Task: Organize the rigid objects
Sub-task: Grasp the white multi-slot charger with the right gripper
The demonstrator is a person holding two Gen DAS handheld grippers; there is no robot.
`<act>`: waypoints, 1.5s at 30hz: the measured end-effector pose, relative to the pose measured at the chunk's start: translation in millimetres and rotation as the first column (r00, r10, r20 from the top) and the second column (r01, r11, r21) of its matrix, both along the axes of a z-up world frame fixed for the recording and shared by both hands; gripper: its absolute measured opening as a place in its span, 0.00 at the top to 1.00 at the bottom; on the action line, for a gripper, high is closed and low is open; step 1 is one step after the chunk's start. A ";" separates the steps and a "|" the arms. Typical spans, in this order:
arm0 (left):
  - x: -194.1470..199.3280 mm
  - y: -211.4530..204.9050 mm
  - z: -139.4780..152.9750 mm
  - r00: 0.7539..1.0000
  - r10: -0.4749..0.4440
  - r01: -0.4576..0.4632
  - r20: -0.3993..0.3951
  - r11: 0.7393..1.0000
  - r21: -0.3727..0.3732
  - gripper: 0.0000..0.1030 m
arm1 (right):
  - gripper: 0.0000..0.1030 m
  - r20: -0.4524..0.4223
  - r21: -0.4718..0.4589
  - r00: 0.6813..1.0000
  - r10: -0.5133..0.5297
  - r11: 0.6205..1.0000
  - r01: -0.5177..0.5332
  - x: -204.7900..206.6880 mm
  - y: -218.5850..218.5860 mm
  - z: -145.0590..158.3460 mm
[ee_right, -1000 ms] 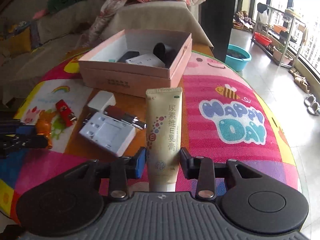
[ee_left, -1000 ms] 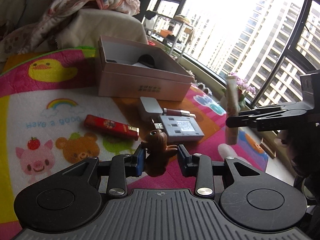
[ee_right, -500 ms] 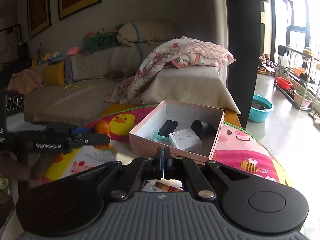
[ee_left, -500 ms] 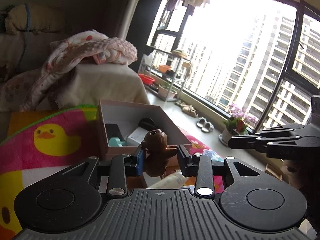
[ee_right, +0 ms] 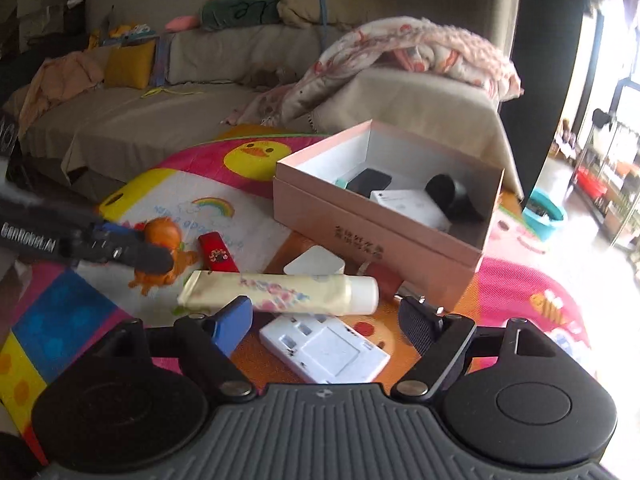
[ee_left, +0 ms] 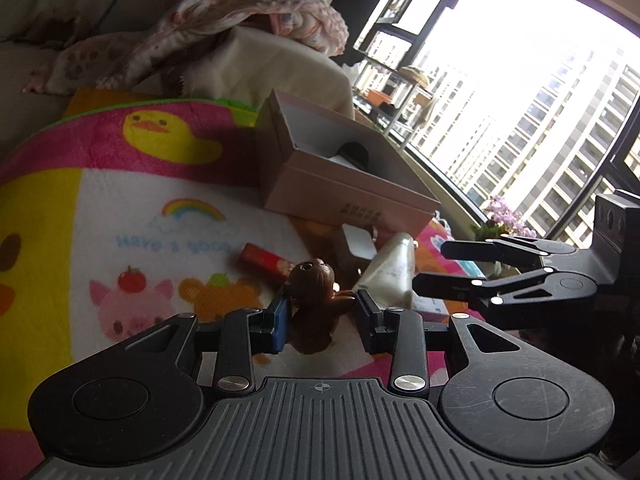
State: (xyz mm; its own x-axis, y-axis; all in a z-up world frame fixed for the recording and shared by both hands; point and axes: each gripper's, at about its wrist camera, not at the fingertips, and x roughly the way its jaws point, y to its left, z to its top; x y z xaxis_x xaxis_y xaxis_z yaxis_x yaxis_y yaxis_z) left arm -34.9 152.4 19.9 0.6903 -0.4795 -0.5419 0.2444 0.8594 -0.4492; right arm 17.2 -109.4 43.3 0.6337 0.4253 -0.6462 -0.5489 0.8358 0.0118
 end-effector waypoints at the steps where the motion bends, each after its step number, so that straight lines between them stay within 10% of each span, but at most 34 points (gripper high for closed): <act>1: -1.4 1.9 -2.0 1.000 0.004 -0.004 -0.006 1.000 -0.004 0.63 | 0.21 -0.018 0.016 1.000 -0.002 1.000 0.003 4.5 0.9 -2.3; 11: -9.0 -1.1 -9.7 1.000 -0.014 0.014 -0.017 0.999 -0.035 0.63 | 0.11 -0.033 -0.084 0.997 0.063 0.994 -0.065 8.7 14.2 -38.4; 20: -10.3 -12.3 -10.6 0.999 -0.051 0.050 -0.016 0.998 -0.033 0.63 | 0.13 -0.227 0.087 0.958 0.178 0.983 -0.162 1.2 7.7 -31.9; 24: -10.4 -13.0 -10.0 0.999 -0.046 0.046 -0.017 0.998 -0.031 0.63 | 0.13 -0.157 0.049 0.957 0.245 0.969 -0.241 -31.3 18.1 -24.1; 36: -15.0 -27.2 -5.2 0.999 -0.045 0.045 -0.006 0.996 0.073 0.63 | 0.15 -0.138 -0.012 0.990 -0.006 1.000 0.004 -11.7 37.9 -37.4; 39: -17.1 -30.9 -3.9 0.999 -0.049 0.049 -0.003 0.994 0.100 0.63 | 0.20 -0.073 -0.080 0.997 0.019 0.996 -0.025 -21.1 48.8 -38.9; 42: -20.1 -31.6 -3.5 0.998 -0.068 0.069 -0.011 0.992 0.105 0.63 | 0.52 -0.075 -0.088 0.996 0.050 0.995 -0.057 -25.1 46.2 -33.0; 45: -22.9 -34.8 -2.9 0.994 -0.109 0.111 -0.020 0.989 0.101 0.63 | 0.54 -0.058 -0.104 0.998 0.039 0.994 -0.045 -35.5 30.1 -25.7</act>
